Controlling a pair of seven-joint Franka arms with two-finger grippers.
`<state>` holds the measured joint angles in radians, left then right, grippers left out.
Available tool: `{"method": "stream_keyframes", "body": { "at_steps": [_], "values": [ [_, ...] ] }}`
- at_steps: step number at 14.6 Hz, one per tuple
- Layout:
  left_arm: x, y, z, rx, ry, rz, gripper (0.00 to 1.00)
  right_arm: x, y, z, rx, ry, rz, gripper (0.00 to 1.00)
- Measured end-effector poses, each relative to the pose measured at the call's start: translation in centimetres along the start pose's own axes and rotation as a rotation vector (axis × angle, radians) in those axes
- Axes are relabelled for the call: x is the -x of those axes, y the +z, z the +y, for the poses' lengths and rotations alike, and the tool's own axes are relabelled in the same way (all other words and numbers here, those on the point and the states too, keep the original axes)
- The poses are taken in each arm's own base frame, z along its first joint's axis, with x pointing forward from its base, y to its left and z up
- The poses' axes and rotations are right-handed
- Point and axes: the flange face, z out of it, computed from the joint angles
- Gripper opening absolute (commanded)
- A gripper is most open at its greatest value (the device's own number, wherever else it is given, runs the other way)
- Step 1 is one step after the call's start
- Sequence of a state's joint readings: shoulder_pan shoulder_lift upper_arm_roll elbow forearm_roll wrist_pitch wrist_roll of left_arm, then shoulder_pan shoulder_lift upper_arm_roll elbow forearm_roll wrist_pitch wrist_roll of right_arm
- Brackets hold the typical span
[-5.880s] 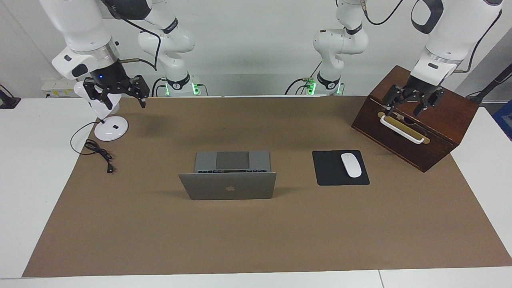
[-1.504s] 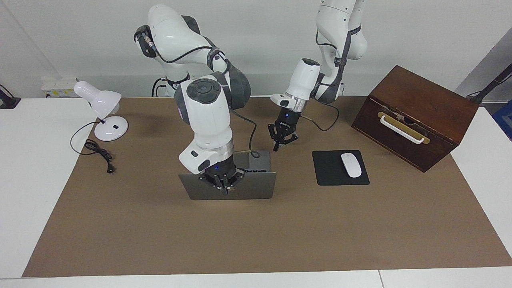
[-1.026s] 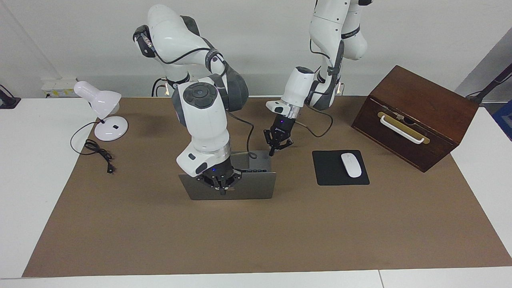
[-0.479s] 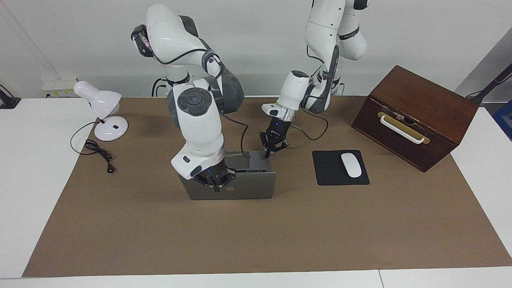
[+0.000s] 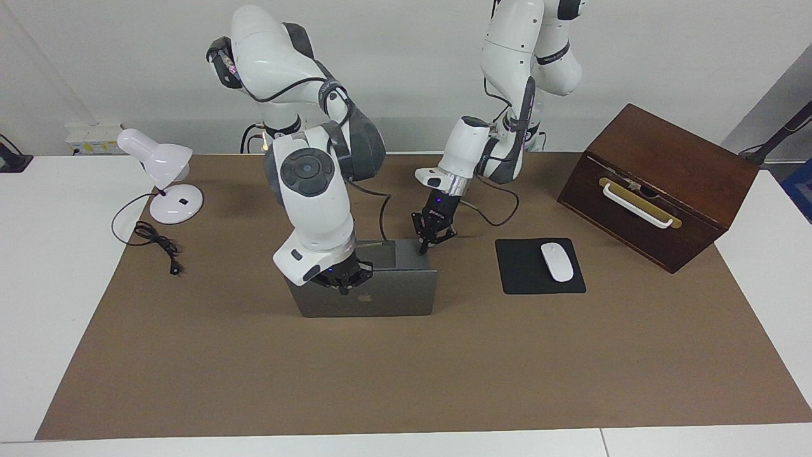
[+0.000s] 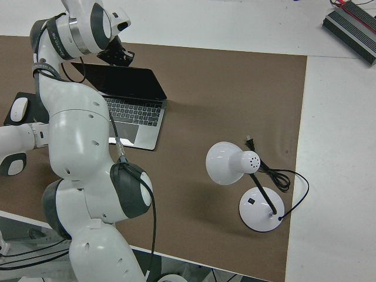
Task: Close laptop with both arms
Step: 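Push the laptop lid down toward the keyboard with the right gripper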
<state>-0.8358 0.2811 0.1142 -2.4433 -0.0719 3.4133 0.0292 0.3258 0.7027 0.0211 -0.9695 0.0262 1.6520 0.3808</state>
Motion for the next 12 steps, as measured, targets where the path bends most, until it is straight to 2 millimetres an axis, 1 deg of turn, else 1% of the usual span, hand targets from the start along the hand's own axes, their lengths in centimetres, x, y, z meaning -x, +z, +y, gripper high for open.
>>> {"method": "stream_keyframes", "body": {
  "at_steps": [3,6,9,12],
  "values": [
    [0.4,0.2,0.0,-0.004,0.007,0.034,0.0,0.5,0.6,1.2,-0.018,0.021,-0.055,0.0],
    [0.6,0.2,0.0,-0.004,0.01,0.042,0.0,1.6,1.7,2.0,-0.039,0.036,-0.12,0.0],
    [0.7,0.2,0.0,-0.005,0.015,0.046,0.0,2.8,3.2,2.4,-0.038,0.043,-0.138,0.0],
    [0.8,0.2,0.0,-0.005,0.02,0.05,0.0,3.8,5.2,2.6,-0.038,0.048,-0.14,0.0]
  ]
}}
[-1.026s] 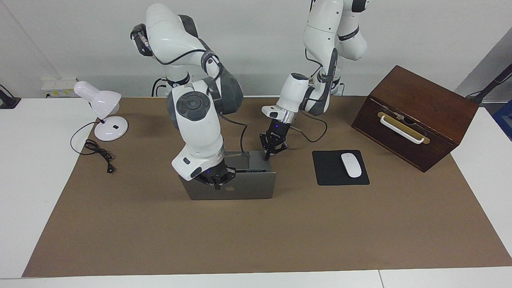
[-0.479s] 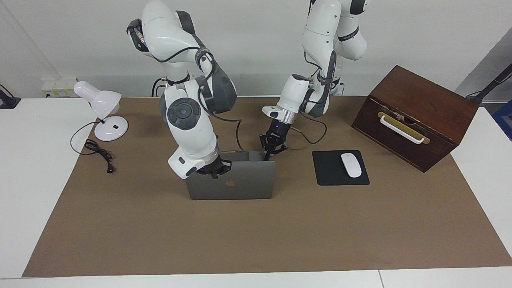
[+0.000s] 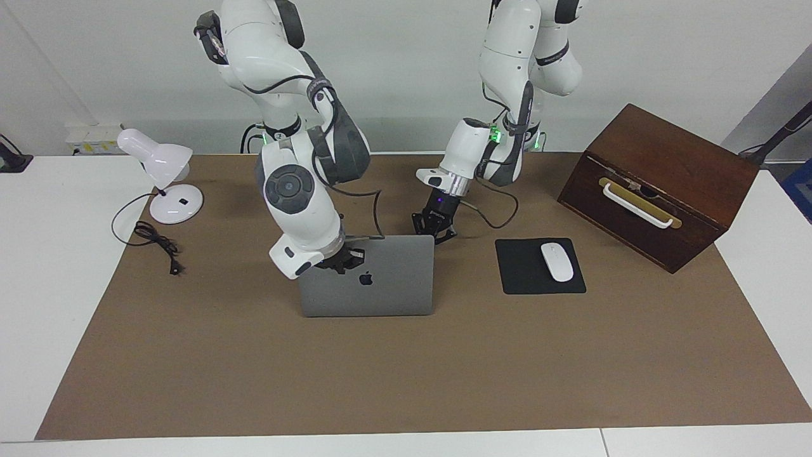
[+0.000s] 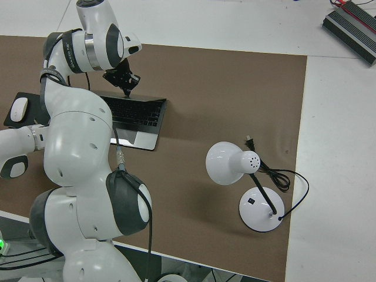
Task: Close laptop with both arms
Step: 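Push the laptop lid down toward the keyboard with the right gripper, then press the lid flat shut with the right gripper while the left gripper steadies the base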
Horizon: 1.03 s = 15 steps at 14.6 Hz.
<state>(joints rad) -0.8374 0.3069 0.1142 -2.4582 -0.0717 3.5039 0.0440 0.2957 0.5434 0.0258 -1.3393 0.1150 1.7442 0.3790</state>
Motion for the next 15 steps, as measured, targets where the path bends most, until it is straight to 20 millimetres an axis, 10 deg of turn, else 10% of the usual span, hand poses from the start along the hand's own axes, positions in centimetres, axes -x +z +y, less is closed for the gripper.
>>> {"method": "stream_keyframes", "body": {
  "at_steps": [15],
  "values": [
    [0.7,-0.3,0.2,-0.001,0.015,0.021,0.0,1.1,6.8,0.6,-0.039,0.028,0.001,0.0]
  ]
}}
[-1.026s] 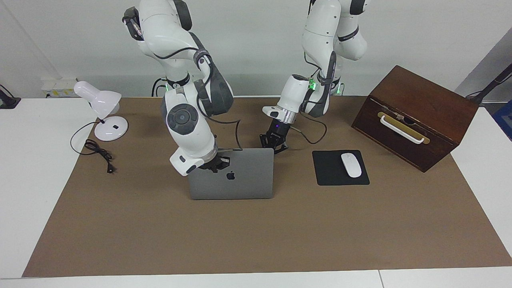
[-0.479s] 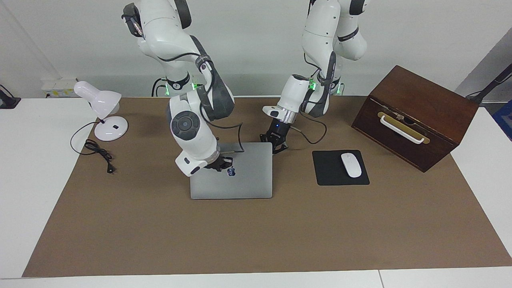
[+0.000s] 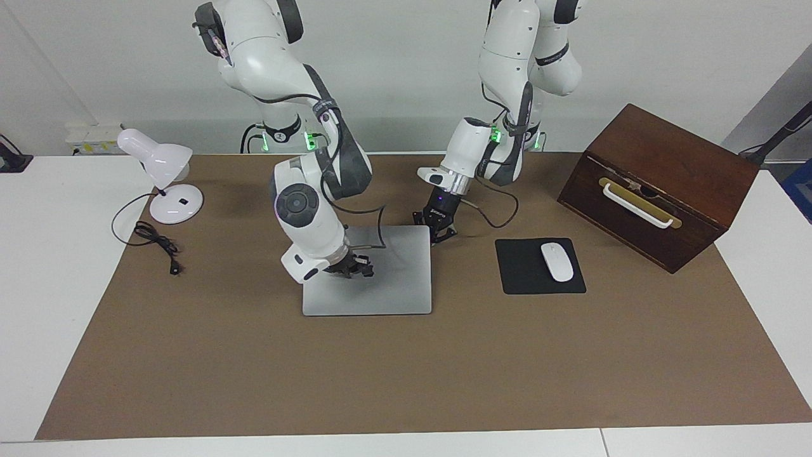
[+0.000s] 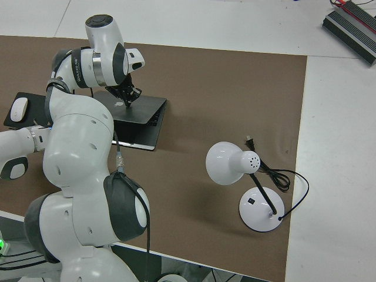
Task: Close laptop with both arms
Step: 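Press the lid flat shut with the right gripper while the left gripper steadies the base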
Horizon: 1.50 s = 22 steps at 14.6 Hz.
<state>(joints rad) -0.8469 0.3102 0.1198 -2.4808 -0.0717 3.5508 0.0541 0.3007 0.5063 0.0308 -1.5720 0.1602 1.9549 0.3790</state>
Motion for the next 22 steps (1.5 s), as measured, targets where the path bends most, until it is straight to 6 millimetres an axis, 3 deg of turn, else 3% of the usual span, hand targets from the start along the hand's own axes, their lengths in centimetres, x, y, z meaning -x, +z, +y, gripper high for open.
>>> {"method": "stream_keyframes", "body": {
  "at_steps": [10,15,17,22],
  "values": [
    [0.2,-0.1,0.1,-0.001,0.019,0.004,0.0,0.2,1.5,0.3,-0.002,0.005,0.014,0.0],
    [0.3,-0.1,0.1,-0.001,0.022,0.004,0.0,0.2,1.0,0.3,-0.007,0.004,0.025,0.0],
    [0.3,-0.1,0.1,-0.001,0.023,0.004,0.0,0.1,-0.8,0.2,-0.017,0.004,0.046,0.0],
    [0.3,-0.2,0.1,-0.001,0.026,0.005,0.0,0.1,-9.0,0.1,-0.076,0.023,0.197,0.0]
  ]
}}
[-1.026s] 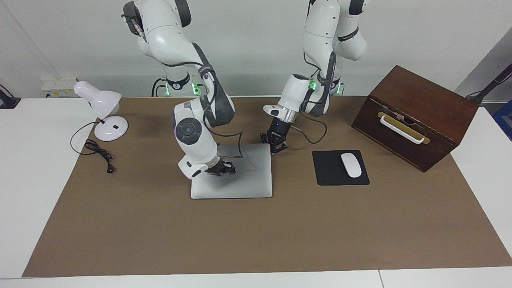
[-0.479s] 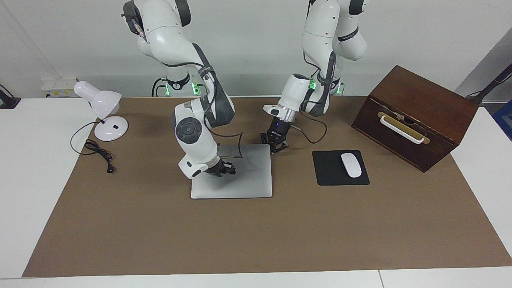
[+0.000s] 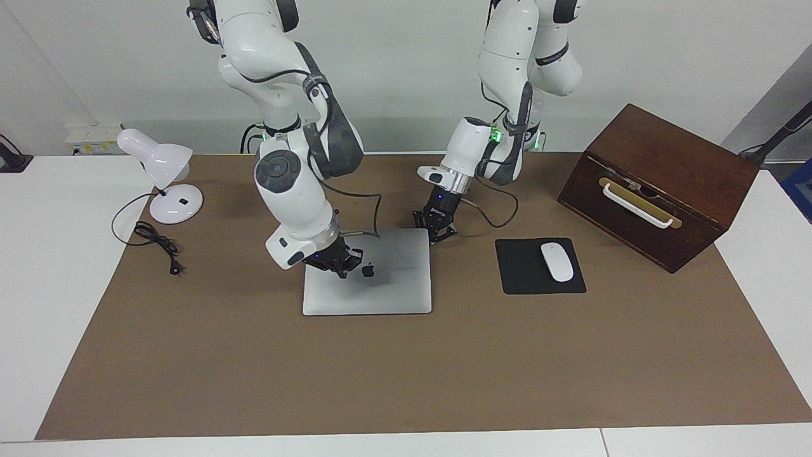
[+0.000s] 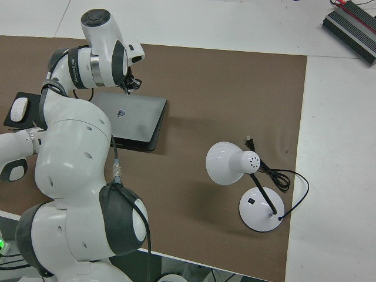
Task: Close laptop with both arms
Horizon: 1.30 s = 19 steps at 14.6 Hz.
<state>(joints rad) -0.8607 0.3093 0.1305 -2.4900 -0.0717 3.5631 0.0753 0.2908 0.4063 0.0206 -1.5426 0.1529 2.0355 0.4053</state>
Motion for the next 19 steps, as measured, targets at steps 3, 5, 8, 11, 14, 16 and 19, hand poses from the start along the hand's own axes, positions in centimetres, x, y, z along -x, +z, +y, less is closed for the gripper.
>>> {"method": "stream_keyframes", "body": {
  "at_steps": [3,5,8,11,14,16,19],
  "values": [
    [0.0,0.0,0.0,0.0,0.0,0.0,0.0,-1.7,-4.7,0.2,0.012,-0.031,0.209,0.0],
    [0.0,0.0,0.0,0.0,-0.002,0.001,0.0,-3.4,-7.4,2.0,0.02,-0.068,0.311,0.0],
    [0.0,0.0,0.0,-0.001,-0.035,0.001,0.0,-5.2,-11.8,4.1,0.025,-0.155,0.39,0.0],
    [-0.1,0.0,0.0,-0.001,-0.064,0.0,0.0,-5.1,-14.3,4.6,0.059,-0.265,0.381,0.0],
    [-0.1,0.0,0.0,-0.001,-0.085,0.0,0.0,-4.3,-17.0,5.3,0.092,-0.299,0.303,0.0],
    [-0.1,-0.1,0.0,0.0,-0.091,-0.002,0.0,-3.4,-18.7,5.8,0.129,-0.302,0.26,0.0],
    [-0.3,-0.3,0.2,0.007,-0.098,-0.026,0.0,-1.5,-21.0,7.1,0.166,-0.285,0.187,0.0]
  ]
}}
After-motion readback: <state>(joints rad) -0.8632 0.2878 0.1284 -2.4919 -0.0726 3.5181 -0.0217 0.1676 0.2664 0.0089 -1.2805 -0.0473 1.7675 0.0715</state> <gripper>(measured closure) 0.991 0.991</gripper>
